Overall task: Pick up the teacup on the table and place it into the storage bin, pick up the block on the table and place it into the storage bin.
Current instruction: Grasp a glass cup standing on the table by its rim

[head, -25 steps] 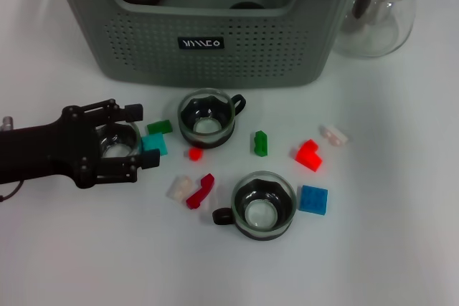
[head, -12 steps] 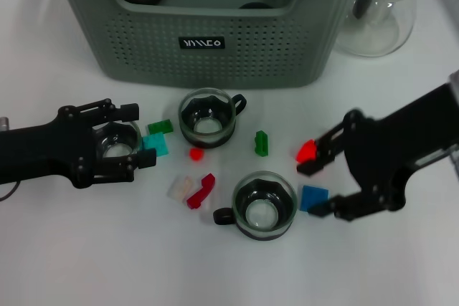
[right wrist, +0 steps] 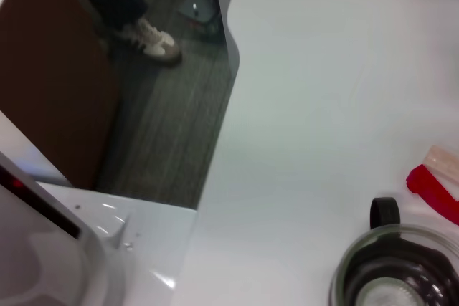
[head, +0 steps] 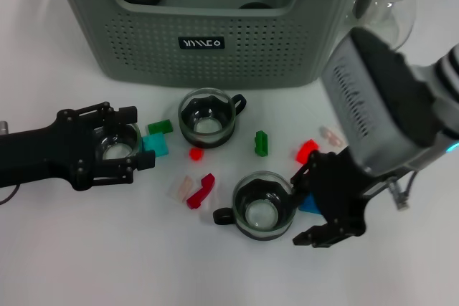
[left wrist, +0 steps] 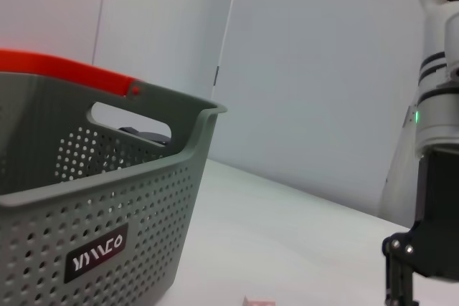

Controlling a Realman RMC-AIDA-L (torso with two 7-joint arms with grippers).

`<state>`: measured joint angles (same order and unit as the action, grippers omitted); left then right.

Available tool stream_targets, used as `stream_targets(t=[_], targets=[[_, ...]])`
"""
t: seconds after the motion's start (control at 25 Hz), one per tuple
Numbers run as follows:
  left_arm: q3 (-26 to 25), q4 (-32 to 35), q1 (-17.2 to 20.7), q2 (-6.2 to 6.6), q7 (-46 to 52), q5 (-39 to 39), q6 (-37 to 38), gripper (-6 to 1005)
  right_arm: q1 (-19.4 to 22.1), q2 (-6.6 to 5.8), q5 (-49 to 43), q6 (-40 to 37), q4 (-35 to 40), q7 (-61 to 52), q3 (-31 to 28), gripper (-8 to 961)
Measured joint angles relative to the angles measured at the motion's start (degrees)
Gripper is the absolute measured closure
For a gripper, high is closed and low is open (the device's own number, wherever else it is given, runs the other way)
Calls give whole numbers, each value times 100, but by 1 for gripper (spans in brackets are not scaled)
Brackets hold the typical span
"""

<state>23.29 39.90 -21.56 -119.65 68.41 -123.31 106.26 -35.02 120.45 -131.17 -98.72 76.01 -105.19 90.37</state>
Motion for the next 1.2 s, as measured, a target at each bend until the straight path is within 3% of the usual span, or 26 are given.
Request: stream_targets(t=[0.64, 0.92, 1.12, 1.2], targets=[[51, -1, 11, -14, -1, 0, -179, 139, -146, 22, -111, 1410, -700, 21, 1315, 434], [48, -9, 7, -15, -3, 0, -187, 140, -267, 28, -87, 1644, -957, -222, 1379, 444], [55, -9, 3, -14, -2, 0, -187, 140, -276, 1, 27, 1604, -933, -273, 1256, 660], [54, -9, 2, -14, 1, 0, -187, 140, -279, 0, 29, 1569, -937, -278, 1206, 696]])
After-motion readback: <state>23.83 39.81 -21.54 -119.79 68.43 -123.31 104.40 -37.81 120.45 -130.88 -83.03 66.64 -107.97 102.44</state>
